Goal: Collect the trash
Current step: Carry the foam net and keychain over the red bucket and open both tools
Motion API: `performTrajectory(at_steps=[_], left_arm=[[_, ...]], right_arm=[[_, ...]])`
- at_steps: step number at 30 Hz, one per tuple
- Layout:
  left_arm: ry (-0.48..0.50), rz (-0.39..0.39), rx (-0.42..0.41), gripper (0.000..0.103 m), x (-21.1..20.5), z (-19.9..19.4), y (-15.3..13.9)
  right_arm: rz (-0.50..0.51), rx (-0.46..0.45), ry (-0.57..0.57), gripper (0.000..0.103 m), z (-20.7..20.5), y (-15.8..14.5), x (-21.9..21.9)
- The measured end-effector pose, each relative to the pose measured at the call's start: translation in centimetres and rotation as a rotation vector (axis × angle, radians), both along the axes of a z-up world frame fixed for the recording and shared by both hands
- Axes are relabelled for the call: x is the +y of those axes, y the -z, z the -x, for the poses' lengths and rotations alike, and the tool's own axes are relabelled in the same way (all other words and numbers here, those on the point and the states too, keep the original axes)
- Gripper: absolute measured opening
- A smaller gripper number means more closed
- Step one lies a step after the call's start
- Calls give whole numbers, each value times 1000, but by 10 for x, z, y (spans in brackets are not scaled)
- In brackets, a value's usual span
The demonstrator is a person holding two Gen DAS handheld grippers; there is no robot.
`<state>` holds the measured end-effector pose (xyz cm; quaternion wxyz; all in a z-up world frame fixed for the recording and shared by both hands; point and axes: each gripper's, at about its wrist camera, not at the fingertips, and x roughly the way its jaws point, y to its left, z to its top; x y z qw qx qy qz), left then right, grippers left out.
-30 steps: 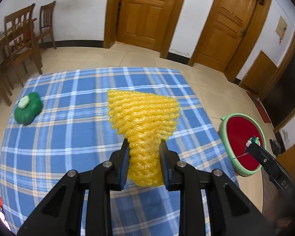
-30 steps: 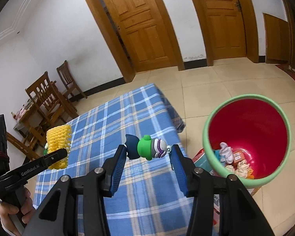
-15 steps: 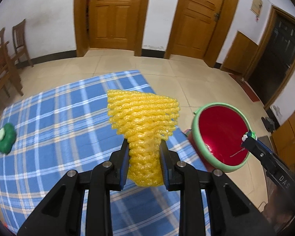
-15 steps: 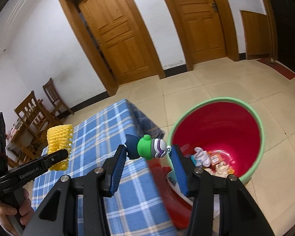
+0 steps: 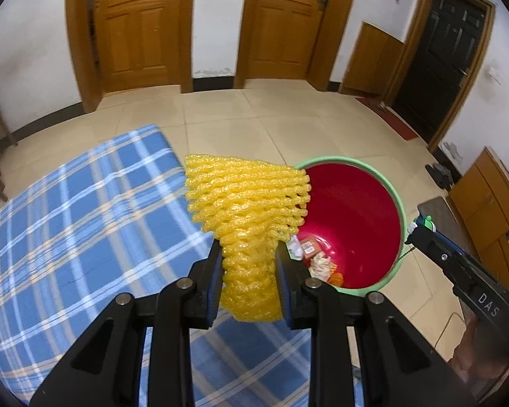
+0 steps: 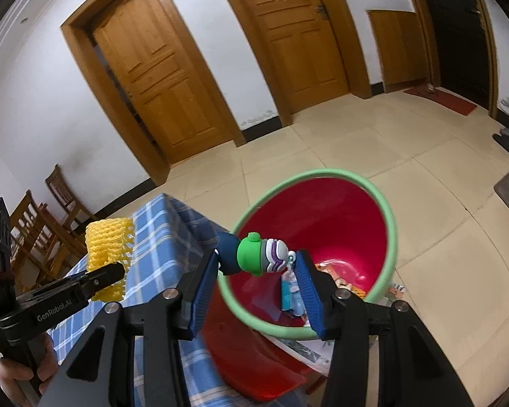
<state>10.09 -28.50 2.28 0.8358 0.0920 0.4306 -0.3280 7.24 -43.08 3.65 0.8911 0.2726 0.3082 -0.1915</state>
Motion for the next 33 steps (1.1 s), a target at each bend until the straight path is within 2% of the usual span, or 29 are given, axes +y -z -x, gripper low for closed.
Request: performTrajectory(at_steps=[9, 21, 25, 27, 33], left_arm=[[92, -28, 32, 28, -42, 5, 24], [149, -95, 77, 29, -86, 0, 60], [143, -104, 74, 37, -90, -3, 66], [139, -106, 67, 49, -91, -3, 66], [128, -104, 68, 58, -92, -6, 66]], right_arm=[[-29, 33, 56, 50, 7, 19, -23], [-71, 82, 86, 50, 6, 46, -45], [-84, 92, 96, 51, 2, 51, -48], [-90, 96, 98, 51, 2, 54, -50], [-99, 100, 98, 51, 0, 58, -54]])
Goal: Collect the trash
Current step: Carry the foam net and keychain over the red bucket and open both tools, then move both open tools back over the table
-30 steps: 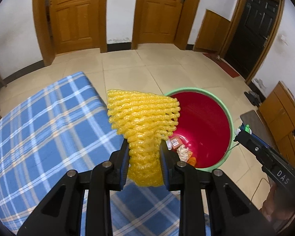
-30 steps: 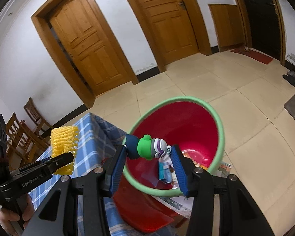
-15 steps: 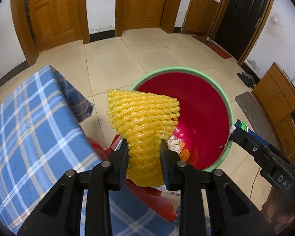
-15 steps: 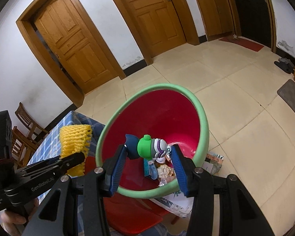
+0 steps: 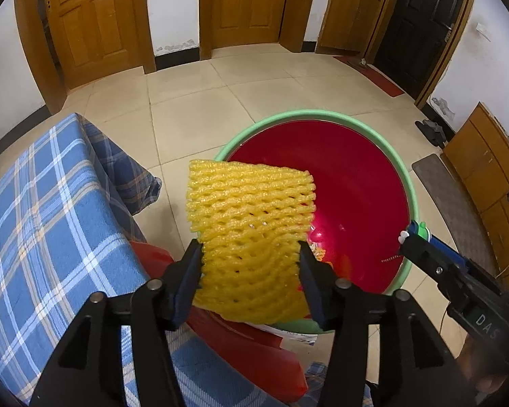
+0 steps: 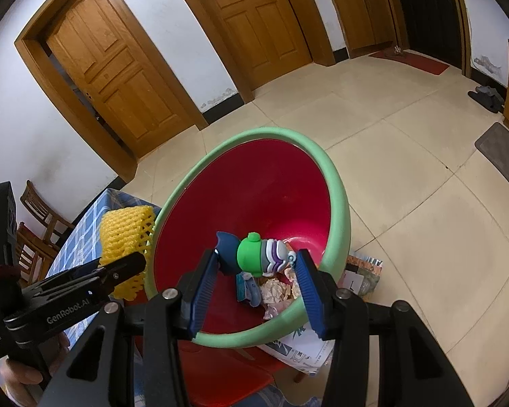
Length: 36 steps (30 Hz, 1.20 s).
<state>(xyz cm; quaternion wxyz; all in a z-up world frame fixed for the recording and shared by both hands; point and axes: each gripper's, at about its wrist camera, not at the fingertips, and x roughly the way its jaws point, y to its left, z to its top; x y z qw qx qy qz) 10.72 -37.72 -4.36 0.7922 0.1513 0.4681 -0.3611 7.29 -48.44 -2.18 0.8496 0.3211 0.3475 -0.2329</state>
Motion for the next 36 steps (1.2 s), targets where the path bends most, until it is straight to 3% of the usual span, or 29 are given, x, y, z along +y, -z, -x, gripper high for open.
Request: performTrajectory(at_steps=[4, 6, 8, 22, 26, 36], left_arm=[[6, 5, 5, 60, -2, -2, 0], [5, 6, 2, 72, -3, -2, -1], [0, 10, -10, 75, -4, -2, -3], [-33, 9, -22, 76, 3, -3, -7], [-46, 13, -23, 76, 7, -1, -10], [-84, 39, -33, 76, 30, 3, -26]], right_arm=[[-1, -1, 2, 51, 2, 1, 0], [-2, -1, 1, 51, 2, 1, -1], [-2, -1, 1, 51, 2, 2, -1], [-4, -13, -2, 52, 1, 8, -5], [0, -28, 3, 62, 1, 3, -4], [29, -62, -26, 68, 0, -20, 12]])
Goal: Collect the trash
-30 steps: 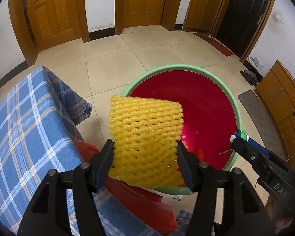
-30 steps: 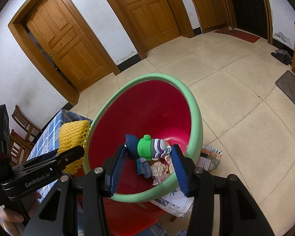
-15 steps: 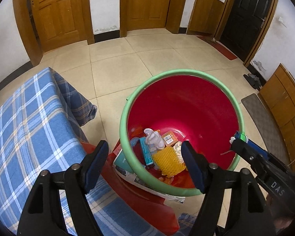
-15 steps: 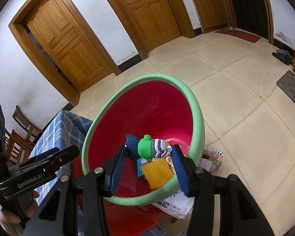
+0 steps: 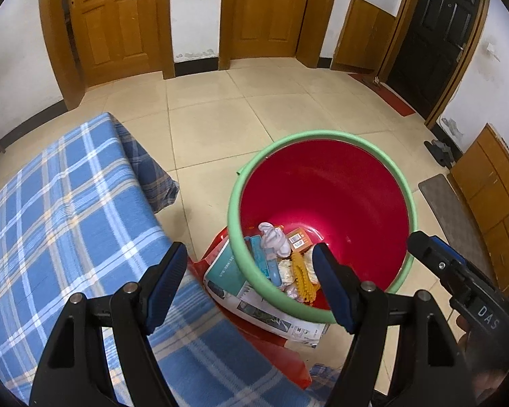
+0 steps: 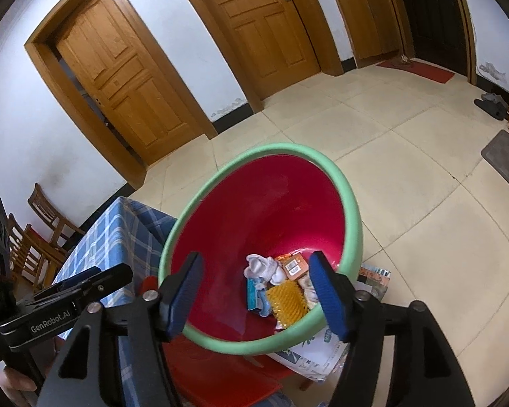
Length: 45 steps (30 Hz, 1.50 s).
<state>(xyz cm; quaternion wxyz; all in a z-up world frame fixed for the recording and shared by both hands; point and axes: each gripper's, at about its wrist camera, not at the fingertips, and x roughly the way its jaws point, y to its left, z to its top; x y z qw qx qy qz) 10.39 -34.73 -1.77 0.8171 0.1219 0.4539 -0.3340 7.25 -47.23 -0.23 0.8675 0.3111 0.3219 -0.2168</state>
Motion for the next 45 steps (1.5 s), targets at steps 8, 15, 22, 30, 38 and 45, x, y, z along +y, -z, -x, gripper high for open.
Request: performTrajectory(at_steps=[8, 15, 22, 30, 38, 45], left_arm=[[-67, 31, -19, 76, 36, 1, -18], [-145, 49, -44, 76, 72, 3, -31], [-218, 54, -83, 79, 113, 8, -40], [-295, 73, -115, 79, 160, 16, -51], [-374, 76, -131, 79, 203, 28, -57], [-442, 61, -156, 85, 240, 41, -55]], right_arm=[[36, -20, -46, 80, -5, -20, 24], [64, -27, -101, 86, -11, -34, 50], [85, -46, -172, 90, -17, -45, 82], [122, -53, -264, 91, -21, -55, 126], [155, -47, -327, 93, -20, -56, 166], [183, -34, -346, 94, -13, -51, 191]])
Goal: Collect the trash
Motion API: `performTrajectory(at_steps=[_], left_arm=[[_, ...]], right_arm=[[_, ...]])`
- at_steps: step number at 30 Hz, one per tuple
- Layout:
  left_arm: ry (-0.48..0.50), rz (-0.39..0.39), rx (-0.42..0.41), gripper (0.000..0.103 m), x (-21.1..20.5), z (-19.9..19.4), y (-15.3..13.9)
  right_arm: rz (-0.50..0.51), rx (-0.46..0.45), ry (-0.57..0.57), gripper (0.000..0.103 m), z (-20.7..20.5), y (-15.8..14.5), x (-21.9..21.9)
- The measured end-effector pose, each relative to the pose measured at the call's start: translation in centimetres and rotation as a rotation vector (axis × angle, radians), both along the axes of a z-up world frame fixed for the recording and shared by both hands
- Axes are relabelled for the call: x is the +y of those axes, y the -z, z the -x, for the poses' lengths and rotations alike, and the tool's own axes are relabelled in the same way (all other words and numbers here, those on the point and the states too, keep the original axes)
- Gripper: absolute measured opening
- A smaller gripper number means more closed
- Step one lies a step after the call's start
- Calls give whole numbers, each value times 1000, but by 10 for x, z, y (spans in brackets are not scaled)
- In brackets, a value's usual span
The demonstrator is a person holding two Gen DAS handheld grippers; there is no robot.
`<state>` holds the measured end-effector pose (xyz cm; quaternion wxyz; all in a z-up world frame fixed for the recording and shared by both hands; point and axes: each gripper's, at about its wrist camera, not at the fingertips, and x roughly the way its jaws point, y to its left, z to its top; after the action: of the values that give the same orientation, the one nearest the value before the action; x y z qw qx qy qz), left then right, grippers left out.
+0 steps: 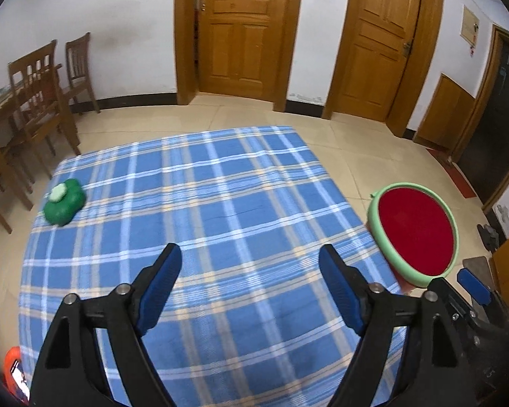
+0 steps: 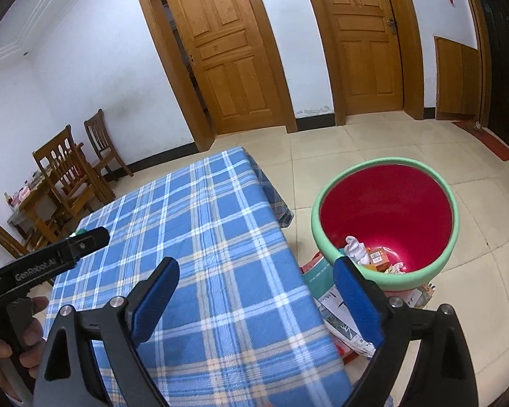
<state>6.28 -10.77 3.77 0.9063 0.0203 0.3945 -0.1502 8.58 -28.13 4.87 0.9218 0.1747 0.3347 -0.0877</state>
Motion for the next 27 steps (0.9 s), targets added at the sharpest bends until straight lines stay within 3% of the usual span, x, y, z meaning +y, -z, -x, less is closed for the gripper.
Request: performTrajectory(at_steps=[27], left_arm=[[-141, -42, 19, 85, 46, 21, 26]], right_arm=[[16, 24, -48, 96, -1, 8, 32]])
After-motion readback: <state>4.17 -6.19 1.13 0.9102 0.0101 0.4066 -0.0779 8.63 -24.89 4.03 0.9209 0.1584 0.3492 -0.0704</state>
